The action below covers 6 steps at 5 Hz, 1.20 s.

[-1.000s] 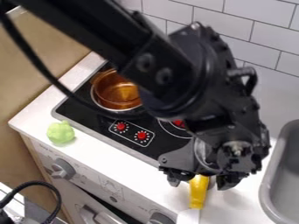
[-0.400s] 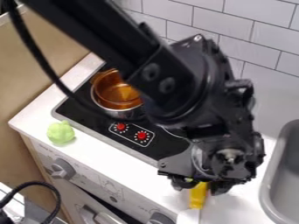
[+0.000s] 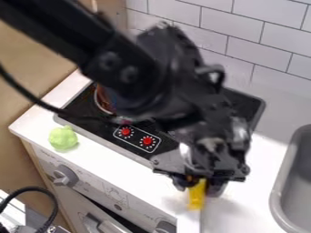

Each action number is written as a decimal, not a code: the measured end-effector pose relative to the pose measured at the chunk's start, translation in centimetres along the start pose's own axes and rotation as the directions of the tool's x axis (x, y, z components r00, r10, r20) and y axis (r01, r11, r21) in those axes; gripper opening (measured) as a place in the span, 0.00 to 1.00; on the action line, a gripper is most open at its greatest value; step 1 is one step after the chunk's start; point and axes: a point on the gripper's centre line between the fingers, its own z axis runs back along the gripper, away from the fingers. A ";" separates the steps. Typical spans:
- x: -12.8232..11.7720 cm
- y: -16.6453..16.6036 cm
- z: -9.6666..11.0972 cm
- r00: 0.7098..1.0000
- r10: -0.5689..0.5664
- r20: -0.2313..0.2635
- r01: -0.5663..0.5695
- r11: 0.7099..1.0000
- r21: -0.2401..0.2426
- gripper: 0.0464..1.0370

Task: Put the yellow knife on the right burner

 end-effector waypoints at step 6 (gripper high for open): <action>13.4 3.3 0.6 0.998 0.024 0.060 -0.026 0.999 0.037 0.42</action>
